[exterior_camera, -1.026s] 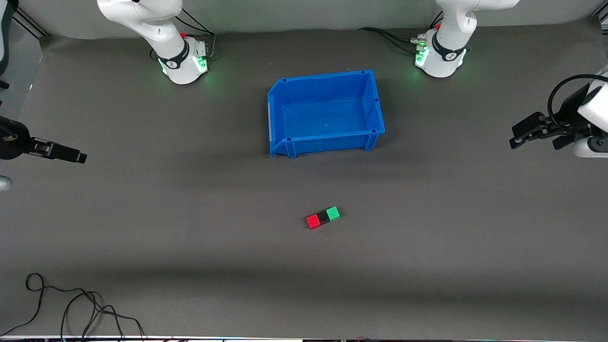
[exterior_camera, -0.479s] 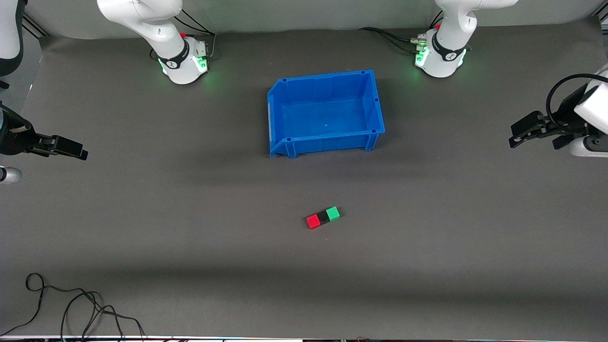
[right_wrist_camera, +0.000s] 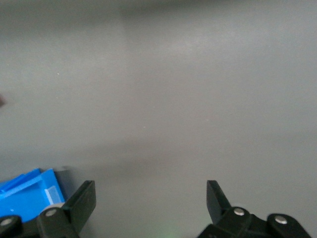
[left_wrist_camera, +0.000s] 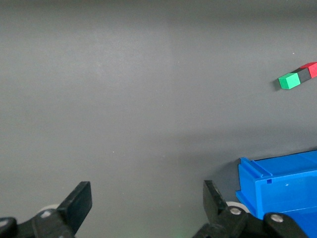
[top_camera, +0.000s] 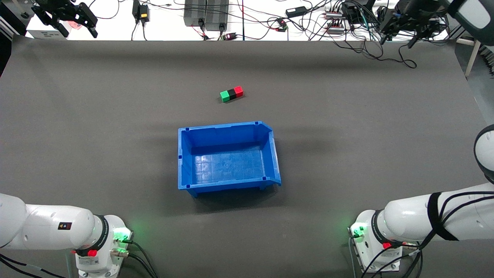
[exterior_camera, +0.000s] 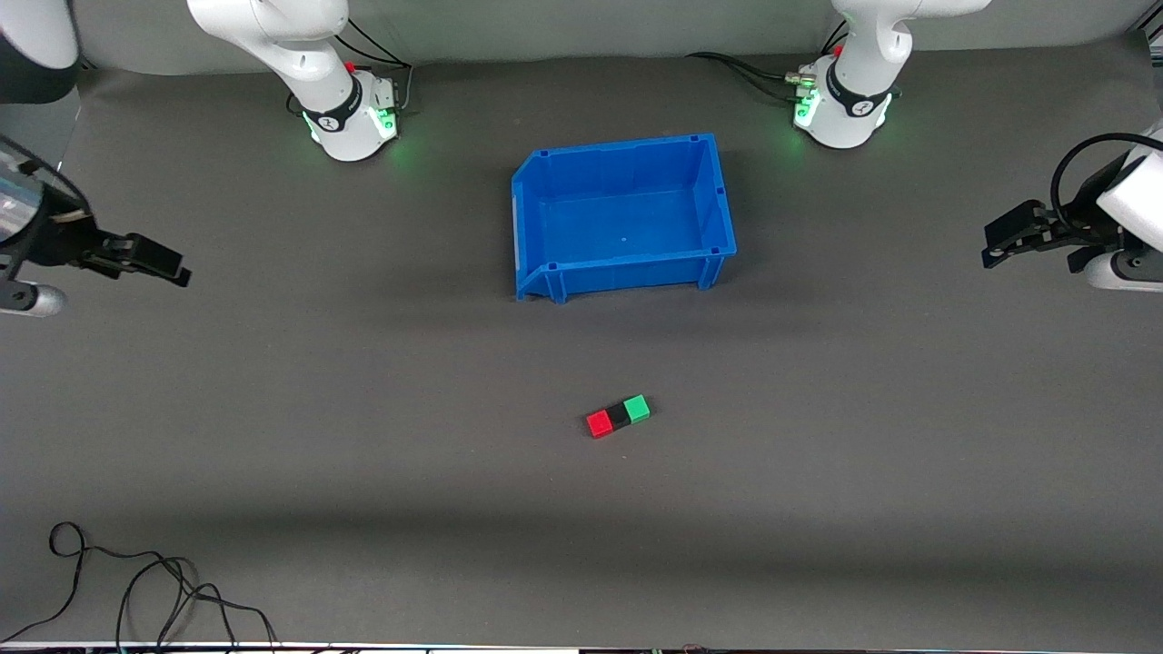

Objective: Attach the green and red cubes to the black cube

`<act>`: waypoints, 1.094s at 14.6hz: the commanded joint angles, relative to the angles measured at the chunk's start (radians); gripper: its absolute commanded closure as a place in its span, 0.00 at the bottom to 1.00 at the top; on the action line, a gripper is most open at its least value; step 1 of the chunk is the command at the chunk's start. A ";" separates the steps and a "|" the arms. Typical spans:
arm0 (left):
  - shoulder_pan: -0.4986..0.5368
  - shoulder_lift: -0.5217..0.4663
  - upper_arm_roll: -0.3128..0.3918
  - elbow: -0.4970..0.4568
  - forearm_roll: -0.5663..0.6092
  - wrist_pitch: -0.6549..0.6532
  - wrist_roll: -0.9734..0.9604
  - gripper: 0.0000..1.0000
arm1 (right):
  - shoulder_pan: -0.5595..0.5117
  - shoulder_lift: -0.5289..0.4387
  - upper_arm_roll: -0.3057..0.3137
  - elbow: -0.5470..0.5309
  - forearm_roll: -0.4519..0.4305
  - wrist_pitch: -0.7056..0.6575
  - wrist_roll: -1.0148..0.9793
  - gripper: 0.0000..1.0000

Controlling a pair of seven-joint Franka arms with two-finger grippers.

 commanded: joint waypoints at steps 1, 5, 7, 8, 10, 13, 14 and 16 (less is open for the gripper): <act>0.005 -0.022 -0.015 0.004 0.008 -0.008 -0.065 0.00 | -0.018 -0.031 0.028 -0.045 -0.016 0.032 0.029 0.01; -0.002 -0.021 -0.015 0.004 0.024 -0.015 -0.050 0.00 | -0.026 -0.087 0.026 -0.129 -0.016 0.073 0.025 0.01; -0.002 -0.019 -0.017 -0.004 0.049 -0.029 -0.051 0.00 | -0.026 -0.081 0.026 -0.125 -0.017 0.076 0.025 0.01; -0.002 -0.018 -0.017 -0.008 0.049 -0.038 -0.051 0.00 | -0.026 -0.081 0.028 -0.123 -0.017 0.075 0.016 0.01; -0.002 -0.015 -0.017 -0.010 0.051 -0.044 -0.056 0.00 | -0.026 -0.078 0.028 -0.111 -0.017 0.069 -0.011 0.01; -0.002 -0.013 -0.017 -0.017 0.051 -0.046 -0.057 0.00 | -0.029 -0.064 0.021 -0.079 -0.017 0.061 -0.011 0.01; -0.002 -0.013 -0.017 -0.019 0.051 -0.046 -0.059 0.00 | -0.029 -0.063 0.021 -0.079 -0.017 0.061 -0.009 0.01; -0.002 -0.013 -0.017 -0.019 0.051 -0.044 -0.062 0.00 | -0.027 -0.063 0.023 -0.080 -0.017 0.059 -0.009 0.01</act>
